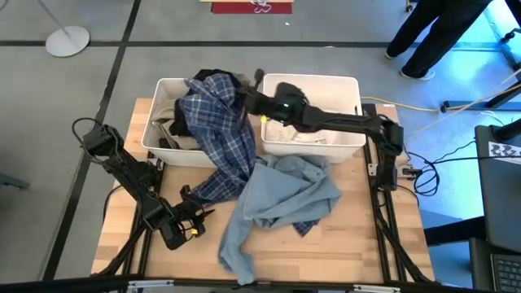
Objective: Sort clothes
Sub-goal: Put the blue checkered shirt into the left white bin
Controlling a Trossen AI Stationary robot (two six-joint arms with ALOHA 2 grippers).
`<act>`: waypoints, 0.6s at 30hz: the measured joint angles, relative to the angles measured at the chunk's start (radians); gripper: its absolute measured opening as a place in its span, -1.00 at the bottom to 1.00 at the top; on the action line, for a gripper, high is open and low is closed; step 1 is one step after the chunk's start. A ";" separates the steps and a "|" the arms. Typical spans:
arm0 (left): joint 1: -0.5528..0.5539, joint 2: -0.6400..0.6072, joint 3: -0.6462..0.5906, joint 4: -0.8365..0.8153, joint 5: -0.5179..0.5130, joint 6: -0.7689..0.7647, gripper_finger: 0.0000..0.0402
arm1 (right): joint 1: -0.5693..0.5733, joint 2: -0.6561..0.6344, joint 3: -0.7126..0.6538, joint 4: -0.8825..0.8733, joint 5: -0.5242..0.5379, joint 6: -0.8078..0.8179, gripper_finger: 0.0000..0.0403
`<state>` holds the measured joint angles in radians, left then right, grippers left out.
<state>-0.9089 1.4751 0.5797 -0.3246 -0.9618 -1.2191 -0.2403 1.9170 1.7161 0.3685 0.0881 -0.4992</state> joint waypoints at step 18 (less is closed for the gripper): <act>0.000 0.000 0.000 0.082 0.007 0.071 -0.18 | 0.046 0.003 -0.001 -0.288 0.150 0.196 0.02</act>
<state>-0.9089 1.4754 0.5797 -0.2428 -0.9546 -1.1484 -0.1948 1.9199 1.7149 0.0803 0.2385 -0.3027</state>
